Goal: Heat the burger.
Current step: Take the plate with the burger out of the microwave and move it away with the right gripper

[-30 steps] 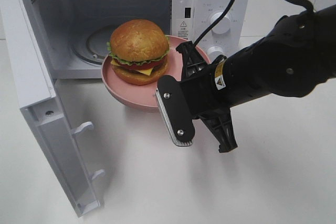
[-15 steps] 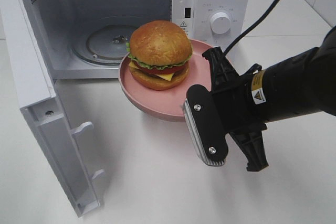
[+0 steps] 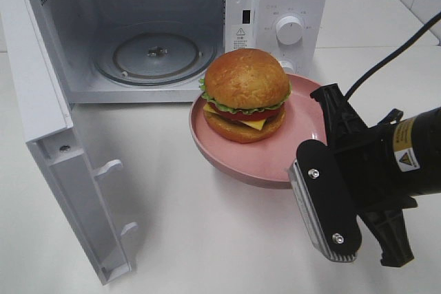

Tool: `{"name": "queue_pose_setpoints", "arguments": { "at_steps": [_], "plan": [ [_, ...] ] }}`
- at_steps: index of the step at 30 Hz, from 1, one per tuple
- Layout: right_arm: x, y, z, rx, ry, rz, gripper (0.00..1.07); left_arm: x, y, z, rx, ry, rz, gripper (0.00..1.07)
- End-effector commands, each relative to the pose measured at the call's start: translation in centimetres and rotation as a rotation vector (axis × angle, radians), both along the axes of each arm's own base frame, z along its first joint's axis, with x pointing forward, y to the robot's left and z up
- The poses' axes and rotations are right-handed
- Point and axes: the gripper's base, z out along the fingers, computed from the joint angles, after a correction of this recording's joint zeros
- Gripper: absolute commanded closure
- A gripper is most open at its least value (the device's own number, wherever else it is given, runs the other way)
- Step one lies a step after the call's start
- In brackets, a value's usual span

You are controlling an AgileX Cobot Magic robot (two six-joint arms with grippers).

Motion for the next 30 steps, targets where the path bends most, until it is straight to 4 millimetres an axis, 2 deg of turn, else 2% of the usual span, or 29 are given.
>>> {"name": "queue_pose_setpoints", "arguments": {
  "at_steps": [1,3,13,19,21,30],
  "plan": [
    [0.0,-0.1,1.3,0.051,-0.071,0.002,1.07,-0.2,0.0,0.0,-0.004,-0.023,0.003,0.07],
    [-0.5,-1.0,2.2,0.038,-0.08,-0.036,1.07,-0.2,0.0,0.0,-0.004,-0.023,0.003,0.07],
    [-1.3,-2.9,3.6,0.016,-0.093,-0.169,1.07,-0.2,0.0,0.0,-0.004,-0.023,0.003,0.07],
    [-1.6,-3.8,3.9,-0.005,-0.089,-0.259,1.07,-0.2,0.0,0.0,-0.004,-0.023,0.003,0.07],
    [-1.5,-4.4,3.9,0.001,-0.082,-0.376,1.07,-0.2,0.0,0.0,-0.004,-0.023,0.003,0.07],
    [-1.2,-5.4,4.1,-0.002,-0.113,-0.554,1.07,-0.2,0.0,0.0,-0.004,-0.023,0.003,0.07]
  ]
}}
